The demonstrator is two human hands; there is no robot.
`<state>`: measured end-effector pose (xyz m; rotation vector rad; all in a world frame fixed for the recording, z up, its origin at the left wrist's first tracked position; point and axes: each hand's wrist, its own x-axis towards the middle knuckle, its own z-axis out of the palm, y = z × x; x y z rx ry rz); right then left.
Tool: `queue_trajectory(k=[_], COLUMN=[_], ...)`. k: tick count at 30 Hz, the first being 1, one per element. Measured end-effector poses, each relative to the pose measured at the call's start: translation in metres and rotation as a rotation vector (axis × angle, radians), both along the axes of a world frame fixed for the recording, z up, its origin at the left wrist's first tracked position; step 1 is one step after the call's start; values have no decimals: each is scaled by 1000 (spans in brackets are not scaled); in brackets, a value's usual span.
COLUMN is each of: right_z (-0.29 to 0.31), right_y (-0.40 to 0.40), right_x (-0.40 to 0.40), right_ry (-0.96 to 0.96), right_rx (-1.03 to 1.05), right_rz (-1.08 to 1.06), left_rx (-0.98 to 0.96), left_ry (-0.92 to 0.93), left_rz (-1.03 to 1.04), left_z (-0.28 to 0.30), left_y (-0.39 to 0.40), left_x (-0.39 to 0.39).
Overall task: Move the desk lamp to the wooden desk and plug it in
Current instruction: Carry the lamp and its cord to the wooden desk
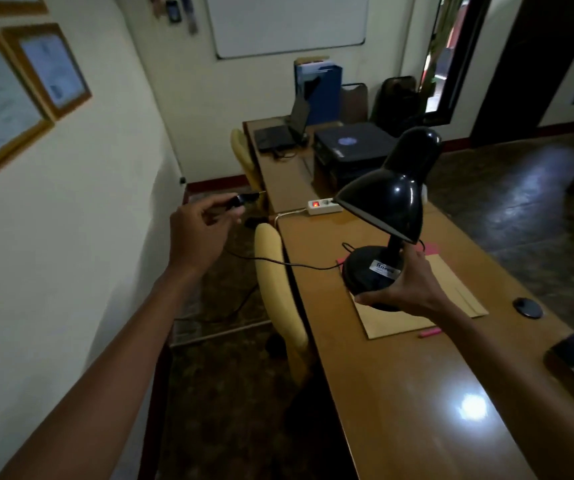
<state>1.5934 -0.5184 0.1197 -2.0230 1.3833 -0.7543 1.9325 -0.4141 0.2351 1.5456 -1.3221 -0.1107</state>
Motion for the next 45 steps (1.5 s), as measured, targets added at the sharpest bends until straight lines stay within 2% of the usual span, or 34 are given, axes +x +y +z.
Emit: queue_trajectory(k=[9,15,23,26,33,39,45], right_z=[-16,-39,-95,-124,-174,-199,-217], right_y=[-128,-199,-286,-322,-412,-463,-480], right_x=[26,28,8,-2,-30,-53,-74], right_ry=[68,71,115,108,145,170,175], right_rx=[20,95,144,175,194,211,231], right_rz=[-163,-253,-354,-384,-395,-413,-433], left_rx=[-44,-60,-199,-216,-122,0,76], left_ry=[51,266,485,461,319,311,350], left_rz=[-107,-181,-271,-294,-350,-391,-401], left_z=[-22,-26,-21,-25,-70,-113,-136], left_y=[-189,-317,-434,-471,-552,-587,-603], left_x=[49,43,-7,-24,-62,-61,-66])
